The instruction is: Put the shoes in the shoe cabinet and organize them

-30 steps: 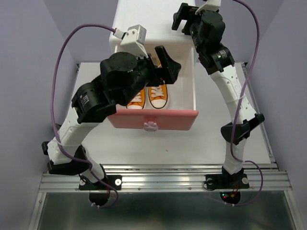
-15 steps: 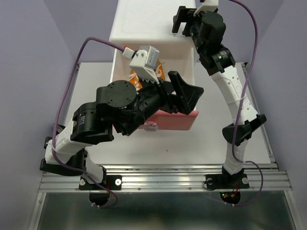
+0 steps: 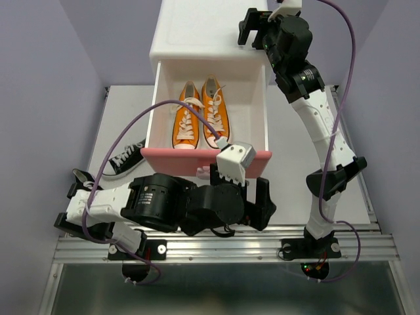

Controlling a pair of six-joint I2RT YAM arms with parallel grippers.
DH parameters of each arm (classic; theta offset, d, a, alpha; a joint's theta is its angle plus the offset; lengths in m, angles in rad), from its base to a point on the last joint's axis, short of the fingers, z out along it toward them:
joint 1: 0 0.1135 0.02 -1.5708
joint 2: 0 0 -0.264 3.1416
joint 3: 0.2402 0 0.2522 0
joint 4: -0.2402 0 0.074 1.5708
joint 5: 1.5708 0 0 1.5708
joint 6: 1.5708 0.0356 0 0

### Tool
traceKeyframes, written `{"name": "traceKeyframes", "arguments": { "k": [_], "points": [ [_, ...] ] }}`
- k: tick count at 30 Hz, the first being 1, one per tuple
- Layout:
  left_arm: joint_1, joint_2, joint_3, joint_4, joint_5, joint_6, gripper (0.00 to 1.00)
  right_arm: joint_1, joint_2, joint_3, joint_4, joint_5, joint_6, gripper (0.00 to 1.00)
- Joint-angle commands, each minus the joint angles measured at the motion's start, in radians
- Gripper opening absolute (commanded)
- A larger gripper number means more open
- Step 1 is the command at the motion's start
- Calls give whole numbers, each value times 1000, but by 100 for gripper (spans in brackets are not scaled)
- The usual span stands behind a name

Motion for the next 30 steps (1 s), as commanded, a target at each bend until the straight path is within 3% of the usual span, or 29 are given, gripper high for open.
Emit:
{"name": "traceKeyframes", "arguments": {
  "k": [1, 5, 9, 14, 20, 30],
  "points": [
    [-38, -111, -210, -77, 29, -216, 97, -11, 90, -57, -255, -26, 24, 100],
    [-29, -240, -443, -78, -16, -456, 98, -21, 93, -61, -255, -32, 34, 100],
    [45, -271, -543, -77, -30, -458, 98, -21, 95, -64, -256, -33, 37, 100],
    [212, -325, -666, -77, -33, -486, 98, -21, 98, -60, -252, -32, 35, 100],
    [370, -328, -617, -54, -172, -323, 99, -21, 98, -75, -244, -65, 58, 100],
    [404, -270, -554, 150, -181, -139, 99, -21, 131, -52, -246, -87, 21, 100]
  ]
}}
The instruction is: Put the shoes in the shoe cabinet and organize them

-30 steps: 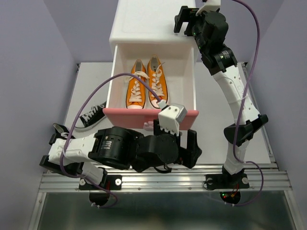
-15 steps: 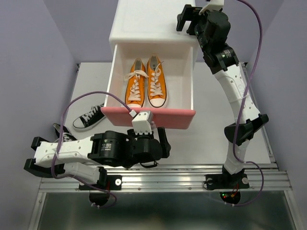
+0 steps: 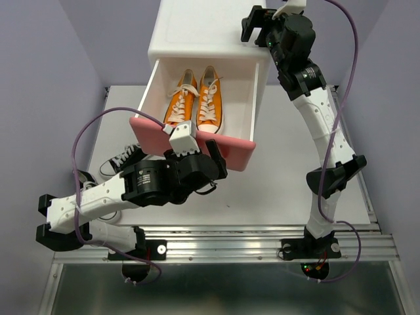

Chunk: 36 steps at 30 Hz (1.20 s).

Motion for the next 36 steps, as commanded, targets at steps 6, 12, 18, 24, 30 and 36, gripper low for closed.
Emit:
{"name": "traceKeyframes", "arguments": {
  "k": [6, 12, 18, 24, 30, 36],
  "points": [
    [115, 77, 29, 316, -45, 266, 99, 14, 106, -79, -273, -48, -11, 100],
    [140, 153, 91, 474, 44, 322, 99, 14, 92, -102, -275, -62, -7, 100],
    [140, 251, 199, 559, 76, 349, 99, 14, 81, -122, -272, -86, -5, 99],
    [141, 295, 228, 614, 101, 342, 99, 14, 78, -127, -270, -90, -7, 98],
    [277, 289, 167, 669, 119, 333, 99, 14, 72, -142, -270, -113, 13, 98],
    [393, 318, 134, 769, 168, 381, 99, 14, 74, -138, -270, -126, 19, 98]
  ]
}}
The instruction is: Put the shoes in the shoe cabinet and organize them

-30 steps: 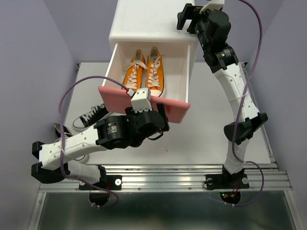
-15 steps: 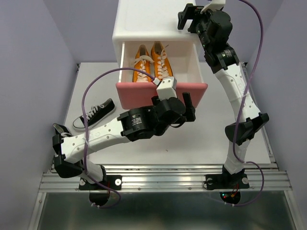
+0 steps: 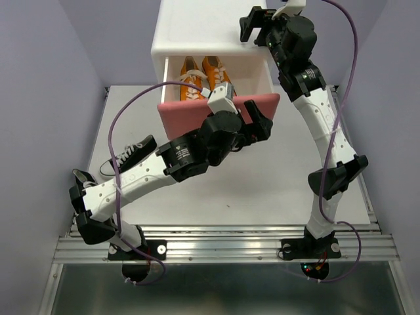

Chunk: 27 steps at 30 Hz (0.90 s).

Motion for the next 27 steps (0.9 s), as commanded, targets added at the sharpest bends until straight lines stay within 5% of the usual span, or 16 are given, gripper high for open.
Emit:
{"name": "traceKeyframes", "arguments": {
  "k": [1, 16, 27],
  "points": [
    [187, 54, -11, 152, -93, 102, 99, 25, 87, -77, -351, -63, 35, 98],
    [373, 137, 5, 218, -27, 195, 99, 25, 81, -100, -347, -81, 41, 98],
    [430, 253, 181, 215, 33, 183, 99, 25, 82, -104, -350, -92, 35, 98]
  ]
}}
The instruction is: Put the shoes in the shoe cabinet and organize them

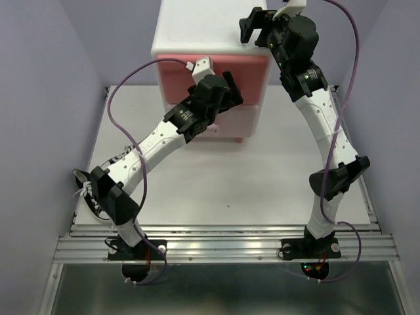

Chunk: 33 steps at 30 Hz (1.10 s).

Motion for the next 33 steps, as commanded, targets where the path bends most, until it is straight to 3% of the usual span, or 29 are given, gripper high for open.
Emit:
{"name": "traceKeyframes", "arguments": {
  "k": [1, 10, 15, 22, 29, 33],
  "points": [
    [54, 81, 145, 153, -33, 38, 99, 28, 97, -88, -338, -57, 22, 98],
    [65, 192, 388, -128, -75, -147, 99, 28, 97, -98, -354, -45, 25, 98],
    [54, 141, 313, -125, 30, -230, 99, 28, 100, -97, -356, -36, 27, 98],
    [-76, -67, 66, -25, -59, 34, 99, 28, 127, -66, -353, -52, 55, 99],
    [-86, -331, -423, 15, -68, 18, 99, 28, 126, -68, -348, -51, 50, 99],
    [-75, -364, -543, 22, -137, 38, 99, 28, 121, -81, -348, -57, 52, 99]
  ]
}}
